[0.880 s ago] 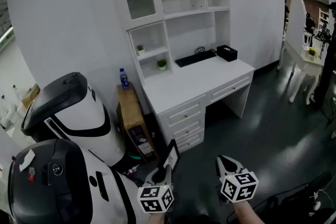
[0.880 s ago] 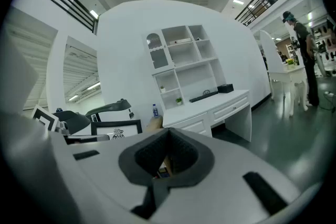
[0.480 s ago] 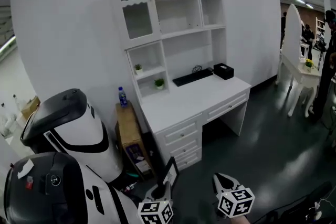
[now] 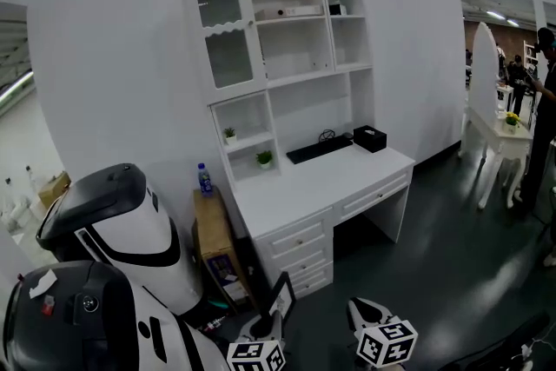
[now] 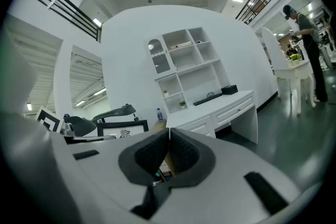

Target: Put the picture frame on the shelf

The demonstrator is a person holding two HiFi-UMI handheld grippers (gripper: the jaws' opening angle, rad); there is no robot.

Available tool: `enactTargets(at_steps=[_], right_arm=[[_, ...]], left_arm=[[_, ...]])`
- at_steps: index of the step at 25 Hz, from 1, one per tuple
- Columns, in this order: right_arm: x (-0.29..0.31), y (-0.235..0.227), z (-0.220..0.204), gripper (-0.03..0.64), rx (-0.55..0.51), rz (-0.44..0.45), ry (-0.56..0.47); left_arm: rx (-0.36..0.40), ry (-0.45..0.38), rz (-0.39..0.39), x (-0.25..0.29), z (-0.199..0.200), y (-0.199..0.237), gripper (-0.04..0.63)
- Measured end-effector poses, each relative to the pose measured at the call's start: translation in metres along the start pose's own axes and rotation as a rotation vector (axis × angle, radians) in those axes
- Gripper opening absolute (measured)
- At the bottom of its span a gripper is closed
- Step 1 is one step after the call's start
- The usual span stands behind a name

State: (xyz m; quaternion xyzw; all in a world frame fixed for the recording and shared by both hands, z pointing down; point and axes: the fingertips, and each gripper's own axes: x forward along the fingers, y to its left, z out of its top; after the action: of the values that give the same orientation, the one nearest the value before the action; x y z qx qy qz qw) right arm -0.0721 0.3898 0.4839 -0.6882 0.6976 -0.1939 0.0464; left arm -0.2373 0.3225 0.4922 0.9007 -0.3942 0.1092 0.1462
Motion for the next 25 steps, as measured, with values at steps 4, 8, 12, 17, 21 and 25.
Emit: enactTargets(at_steps=[4,8,12,17,21,25], right_arm=[[0.003,-0.002,0.004,0.002,0.01,0.016,-0.002],[0.009,-0.006,0.008,0.003,0.01,0.02,0.005],[0.028,-0.011,0.011,0.011,0.019,0.021,0.002],[0.072,-0.021,0.015,0.015,0.033,0.026,0.017],[0.123,-0.029,0.017,0.017,0.033,0.024,0.035],[0.18,-0.035,0.038,0.017,0.033,0.029,0.031]], left_arm=[[0.009,-0.006,0.007,0.004,0.005,-0.001,0.028],[0.013,-0.001,0.011,0.013,0.01,0.001,0.028],[0.001,0.008,0.013,0.03,0.014,0.013,0.028],[-0.009,0.003,0.012,0.072,0.027,0.037,0.028],[-0.022,-0.005,0.013,0.113,0.042,0.064,0.028],[-0.04,-0.019,0.009,0.159,0.067,0.093,0.028]])
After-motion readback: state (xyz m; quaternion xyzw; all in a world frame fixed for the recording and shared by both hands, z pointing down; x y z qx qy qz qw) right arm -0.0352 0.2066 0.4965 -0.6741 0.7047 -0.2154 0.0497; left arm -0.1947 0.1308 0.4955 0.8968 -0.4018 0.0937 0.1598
